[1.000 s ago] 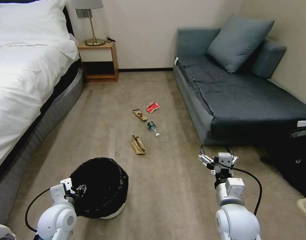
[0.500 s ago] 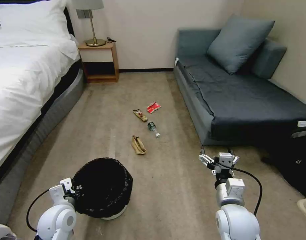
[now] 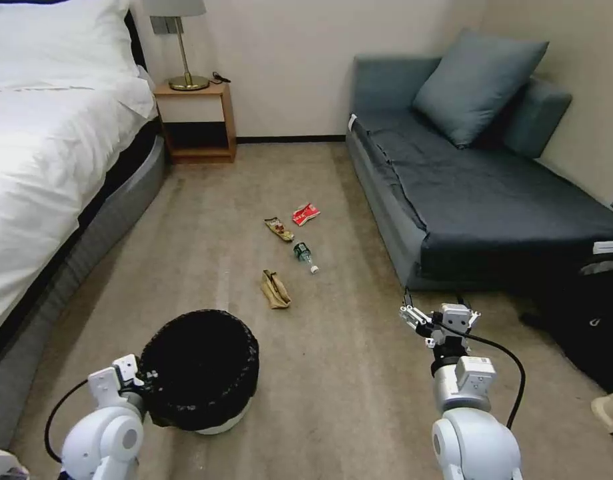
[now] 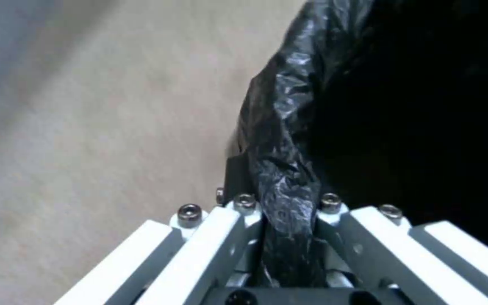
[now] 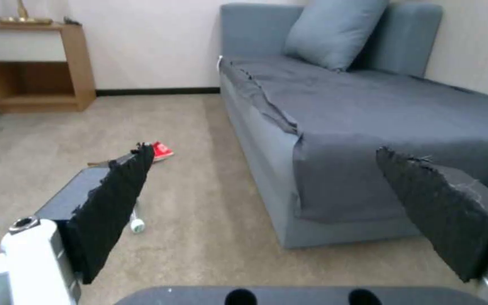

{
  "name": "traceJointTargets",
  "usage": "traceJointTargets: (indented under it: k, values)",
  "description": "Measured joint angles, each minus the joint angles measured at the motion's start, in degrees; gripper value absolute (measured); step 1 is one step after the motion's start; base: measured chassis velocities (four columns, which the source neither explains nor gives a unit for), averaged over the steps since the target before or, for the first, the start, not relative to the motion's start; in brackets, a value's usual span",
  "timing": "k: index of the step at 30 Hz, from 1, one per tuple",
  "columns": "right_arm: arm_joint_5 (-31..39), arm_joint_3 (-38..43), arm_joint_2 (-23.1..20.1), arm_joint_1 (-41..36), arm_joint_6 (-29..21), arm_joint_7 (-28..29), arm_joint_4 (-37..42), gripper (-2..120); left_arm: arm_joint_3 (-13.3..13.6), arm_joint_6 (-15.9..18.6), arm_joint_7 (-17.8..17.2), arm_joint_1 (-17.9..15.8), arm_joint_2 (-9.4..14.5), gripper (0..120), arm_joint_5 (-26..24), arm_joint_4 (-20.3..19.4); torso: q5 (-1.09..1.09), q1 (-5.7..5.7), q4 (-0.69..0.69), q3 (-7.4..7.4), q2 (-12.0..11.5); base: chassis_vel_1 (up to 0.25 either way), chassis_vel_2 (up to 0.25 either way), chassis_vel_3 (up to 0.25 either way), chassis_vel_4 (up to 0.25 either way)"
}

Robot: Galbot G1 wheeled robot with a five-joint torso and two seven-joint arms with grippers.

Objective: Pick up the trash bin, then pick up the garbage on the floor and place it into the trash bin.

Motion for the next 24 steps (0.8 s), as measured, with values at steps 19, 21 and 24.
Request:
traceJointTargets:
  k: [19, 21, 24]
  values:
    - [6.09, -0.8, -0.59, 1.23, 9.16, -2.99, -2.22, 100, -9.42, -1.51, 2.84, 0.39, 0.11, 3, 6.51, -9.47, 0.04, 0.0, 0.0, -0.02, 0.01, 0.0, 0.0, 0.0, 0.0]
    - [6.2, -0.77, -0.68, 1.19, 9.83, -4.55, -2.37, 100, -9.44, -1.68, 3.08, 0.45, -0.23, 3, 6.8, -9.43, 0.04, 0.0, 0.0, -0.02, 0.01, 0.0, 0.0, 0.0, 0.0]
    - [6.18, -0.77, -0.56, 1.17, 11.01, -5.48, -2.72, 100, -9.46, -1.94, 3.25, 0.45, -0.34, 3, 7.17, -9.33, 0.04, 0.0, 0.0, -0.02, 0.01, 0.0, 0.0, 0.0, 0.0]
